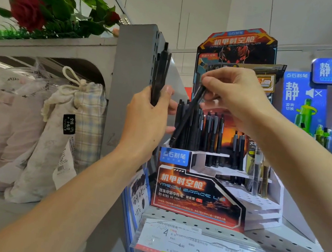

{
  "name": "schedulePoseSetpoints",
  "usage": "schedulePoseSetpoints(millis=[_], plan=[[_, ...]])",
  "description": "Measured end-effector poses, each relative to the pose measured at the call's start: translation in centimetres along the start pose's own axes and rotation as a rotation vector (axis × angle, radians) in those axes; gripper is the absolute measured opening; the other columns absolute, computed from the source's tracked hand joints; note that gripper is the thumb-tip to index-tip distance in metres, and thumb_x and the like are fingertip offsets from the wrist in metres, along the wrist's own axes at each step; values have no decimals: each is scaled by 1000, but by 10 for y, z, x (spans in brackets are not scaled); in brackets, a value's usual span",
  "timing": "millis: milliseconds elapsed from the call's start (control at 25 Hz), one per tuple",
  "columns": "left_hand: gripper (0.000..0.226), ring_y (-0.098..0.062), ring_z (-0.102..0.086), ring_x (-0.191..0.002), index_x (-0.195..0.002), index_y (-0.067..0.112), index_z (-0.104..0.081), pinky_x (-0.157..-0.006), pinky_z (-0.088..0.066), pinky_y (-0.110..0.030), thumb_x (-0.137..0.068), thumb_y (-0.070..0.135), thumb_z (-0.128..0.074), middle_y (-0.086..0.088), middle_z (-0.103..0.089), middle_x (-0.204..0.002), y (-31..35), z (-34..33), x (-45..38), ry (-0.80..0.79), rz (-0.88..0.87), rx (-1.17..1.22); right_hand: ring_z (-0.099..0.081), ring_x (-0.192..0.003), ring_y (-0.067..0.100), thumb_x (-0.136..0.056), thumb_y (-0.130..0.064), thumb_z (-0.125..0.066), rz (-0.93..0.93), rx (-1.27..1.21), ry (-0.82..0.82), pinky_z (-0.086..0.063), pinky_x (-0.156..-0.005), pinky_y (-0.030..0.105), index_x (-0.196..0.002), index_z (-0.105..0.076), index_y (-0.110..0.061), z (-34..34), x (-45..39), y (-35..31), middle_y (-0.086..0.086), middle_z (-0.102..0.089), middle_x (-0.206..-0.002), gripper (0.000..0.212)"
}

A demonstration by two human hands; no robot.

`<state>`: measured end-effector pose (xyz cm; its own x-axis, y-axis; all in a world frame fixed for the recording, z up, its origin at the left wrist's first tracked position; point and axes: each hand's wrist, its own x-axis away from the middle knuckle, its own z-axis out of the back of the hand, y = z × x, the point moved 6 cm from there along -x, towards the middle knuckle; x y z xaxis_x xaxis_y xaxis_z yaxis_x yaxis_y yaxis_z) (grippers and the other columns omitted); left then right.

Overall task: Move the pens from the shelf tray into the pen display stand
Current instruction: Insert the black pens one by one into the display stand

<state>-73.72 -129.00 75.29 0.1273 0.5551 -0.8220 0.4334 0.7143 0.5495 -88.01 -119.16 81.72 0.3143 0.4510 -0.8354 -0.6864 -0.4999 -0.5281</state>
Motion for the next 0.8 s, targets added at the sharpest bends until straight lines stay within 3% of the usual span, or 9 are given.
schedulePoseSetpoints(millis=[120,240,400,520,640,800], plan=[[19,-3,-65,-65,-91,32,-61,-53,-56,-21,-104,37,-49,5,-67,-75,9,1,3,-14,-72,-68,-68,-69,10,-97,-9,-64,31,98,12,-61,-63,26,-112,-71,-5,0,-1,5,7,-69,-88,17],[25,-4,-51,-47,-94,25,-63,-52,-45,-27,-104,42,-47,5,-59,-60,10,-1,3,-41,-64,-55,-69,-70,13,-97,-8,-64,45,123,-19,-63,-65,30,-114,-71,-4,-7,0,9,8,-71,-89,19],[24,-1,-47,-46,-101,27,-57,-54,-37,-24,-104,48,-43,6,-56,-61,6,-4,3,-50,-16,-3,-72,-68,15,-93,-13,-70,142,249,-23,-60,-56,24,-115,-67,-7,-15,-1,0,9,-72,-88,22],[12,-5,-48,-50,-97,30,-51,-53,-38,-25,-105,35,-45,6,-58,-67,3,-4,3,-27,10,31,-71,-61,12,-91,-17,-73,225,400,-50,-56,-49,21,-107,-65,-8,-25,0,-10,6,-72,-81,20],[14,-8,-49,-55,-93,32,-53,-54,-41,-28,-104,26,-46,5,-63,-73,2,-2,1,-26,15,29,-72,-60,14,-93,-15,-70,225,482,-168,-59,-49,27,-108,-65,-6,-41,3,-7,7,-73,-83,18],[16,-5,-49,-48,-94,34,-53,-43,-43,-18,-106,27,-46,7,-65,-70,4,-1,5,-66,0,41,-72,-58,15,-94,-15,-69,207,524,-170,-58,-47,26,-110,-63,-8,-41,1,-6,8,-73,-82,18]])
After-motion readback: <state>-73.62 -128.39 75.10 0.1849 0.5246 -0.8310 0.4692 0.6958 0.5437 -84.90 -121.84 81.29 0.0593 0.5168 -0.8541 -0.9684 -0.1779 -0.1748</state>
